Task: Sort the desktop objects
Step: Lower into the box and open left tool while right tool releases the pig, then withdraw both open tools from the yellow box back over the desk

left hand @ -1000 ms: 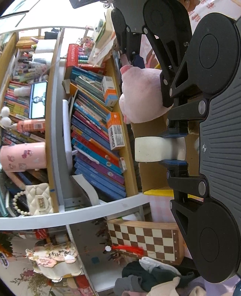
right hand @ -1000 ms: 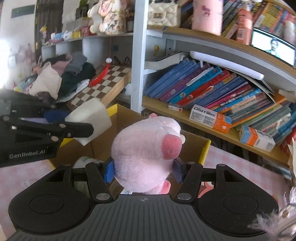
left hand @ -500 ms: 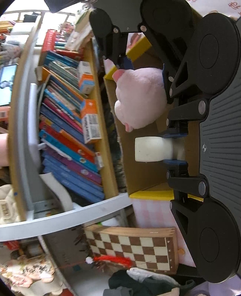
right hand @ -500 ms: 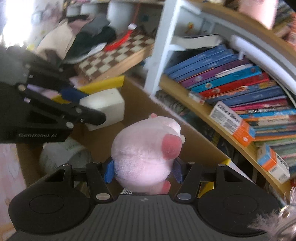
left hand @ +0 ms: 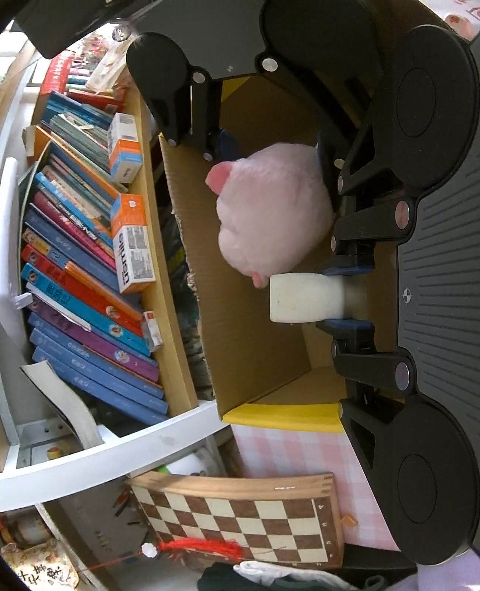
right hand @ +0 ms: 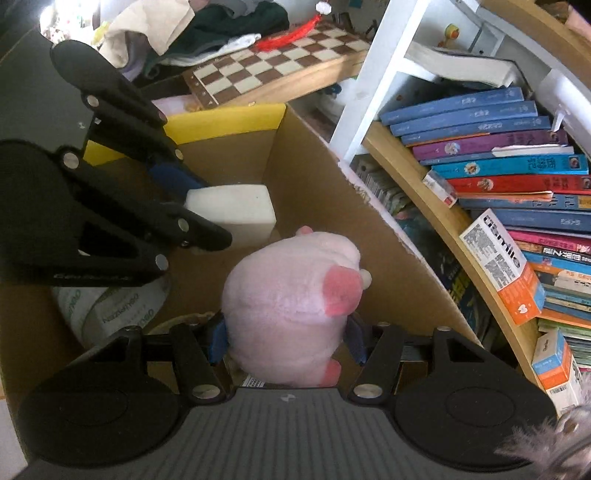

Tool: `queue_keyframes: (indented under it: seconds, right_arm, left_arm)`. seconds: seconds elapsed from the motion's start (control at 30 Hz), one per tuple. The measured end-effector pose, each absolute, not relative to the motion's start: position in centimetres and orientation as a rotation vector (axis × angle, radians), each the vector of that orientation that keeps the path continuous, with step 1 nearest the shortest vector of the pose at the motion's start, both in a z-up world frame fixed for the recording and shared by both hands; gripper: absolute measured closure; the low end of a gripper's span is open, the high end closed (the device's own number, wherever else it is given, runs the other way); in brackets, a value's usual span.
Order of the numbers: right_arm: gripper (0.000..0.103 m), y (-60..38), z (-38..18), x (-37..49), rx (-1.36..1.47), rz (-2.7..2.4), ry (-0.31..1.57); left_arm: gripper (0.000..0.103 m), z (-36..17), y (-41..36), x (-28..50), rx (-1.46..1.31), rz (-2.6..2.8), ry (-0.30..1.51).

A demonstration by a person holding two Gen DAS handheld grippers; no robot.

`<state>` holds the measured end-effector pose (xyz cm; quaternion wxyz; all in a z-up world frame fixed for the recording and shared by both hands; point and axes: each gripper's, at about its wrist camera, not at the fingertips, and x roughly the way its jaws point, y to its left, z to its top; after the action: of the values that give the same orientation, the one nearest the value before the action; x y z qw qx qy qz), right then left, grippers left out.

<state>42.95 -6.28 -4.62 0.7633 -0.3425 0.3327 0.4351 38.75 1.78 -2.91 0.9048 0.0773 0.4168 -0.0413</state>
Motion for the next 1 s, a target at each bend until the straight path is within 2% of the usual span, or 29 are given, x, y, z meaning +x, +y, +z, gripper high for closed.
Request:
queue_keyframes:
  seconds: [0.17,0.37,0.47,0.53,0.63,1.0]
  right_arm:
    - [0.041,-6.0,-4.7,43.0,-0.754,0.946,0.727]
    - [0.032,-6.0,-4.6,42.9,-0.747,0.939,0.716]
    - [0.016,-6.3,-4.3,42.8,-0.728,0.934,0.699]
    - [0.015,-6.4,-4.1,42.7,-0.722,0.924,0.684]
    - [0.011,-7.0,-3.6,42.5,-0.673,0.927,0.687]
    - [0.007,-8.8,-0.4,40.3,-0.532,0.900,0.606]
  left_arm:
    - [0.080,-3.1,1.7,39.0,0.160,-0.080,0.887]
    - [0.074,-3.1,1.5,39.0,0.178,-0.089,0.899]
    - [0.060,-2.9,1.3,38.7,0.180,-0.100,0.877]
    - [0.046,-2.4,1.3,38.3,0.180,-0.090,0.855]
    - [0.035,-1.5,1.4,37.6,0.174,-0.075,0.811]
    - [0.024,1.8,1.9,34.7,0.133,-0.030,0.684]
